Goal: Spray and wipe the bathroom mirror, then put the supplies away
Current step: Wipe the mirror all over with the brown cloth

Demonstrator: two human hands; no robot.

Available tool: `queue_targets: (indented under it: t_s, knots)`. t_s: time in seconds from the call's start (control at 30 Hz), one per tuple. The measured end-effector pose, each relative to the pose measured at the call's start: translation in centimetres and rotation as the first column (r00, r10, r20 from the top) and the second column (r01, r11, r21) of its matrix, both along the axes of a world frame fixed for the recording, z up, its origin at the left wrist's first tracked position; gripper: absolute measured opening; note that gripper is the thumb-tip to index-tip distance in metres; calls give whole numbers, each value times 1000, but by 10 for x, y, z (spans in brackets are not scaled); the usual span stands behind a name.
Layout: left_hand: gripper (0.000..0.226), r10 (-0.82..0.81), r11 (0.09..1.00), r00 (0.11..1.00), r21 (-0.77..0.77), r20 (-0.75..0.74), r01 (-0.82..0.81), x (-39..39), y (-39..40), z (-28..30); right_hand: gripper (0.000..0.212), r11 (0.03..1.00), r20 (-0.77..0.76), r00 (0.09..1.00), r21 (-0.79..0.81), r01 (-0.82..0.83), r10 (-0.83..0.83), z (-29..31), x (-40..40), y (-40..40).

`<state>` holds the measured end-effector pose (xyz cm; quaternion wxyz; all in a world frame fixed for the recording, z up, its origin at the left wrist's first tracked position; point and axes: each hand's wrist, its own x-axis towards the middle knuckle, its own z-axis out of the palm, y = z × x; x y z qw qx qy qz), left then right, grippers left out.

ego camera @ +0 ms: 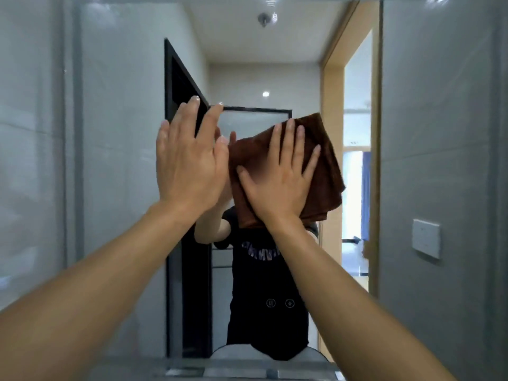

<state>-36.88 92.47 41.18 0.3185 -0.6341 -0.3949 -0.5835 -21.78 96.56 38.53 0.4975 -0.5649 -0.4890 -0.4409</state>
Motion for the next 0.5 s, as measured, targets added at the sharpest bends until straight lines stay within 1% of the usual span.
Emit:
queue_targets:
  t_s: [0.1, 0.2, 0.37, 0.43, 0.5]
  knots:
    - [51, 24, 1000, 1000, -16, 15, -23, -24, 4, -6, 100, 996, 82, 994, -53, -69, 74, -39, -49, 11]
    - [50, 54, 998, 998, -26, 6, -54, -41, 12, -8, 98, 991, 129, 985, -84, -102, 112, -63, -74, 19]
    - [51, 62, 996, 998, -61, -23, -63, -48, 23, -14, 98, 992, 208, 973, -94, -86, 104, -64, -65, 21]
    - [51, 47, 997, 998, -60, -36, -49, -44, 24, -19, 98, 993, 255, 961, -88, -83, 103, -61, -51, 18]
    - [50, 19, 998, 999, -55, -48, -22, -36, 22, -25, 99, 995, 263, 961, -70, -72, 88, -58, -29, 12]
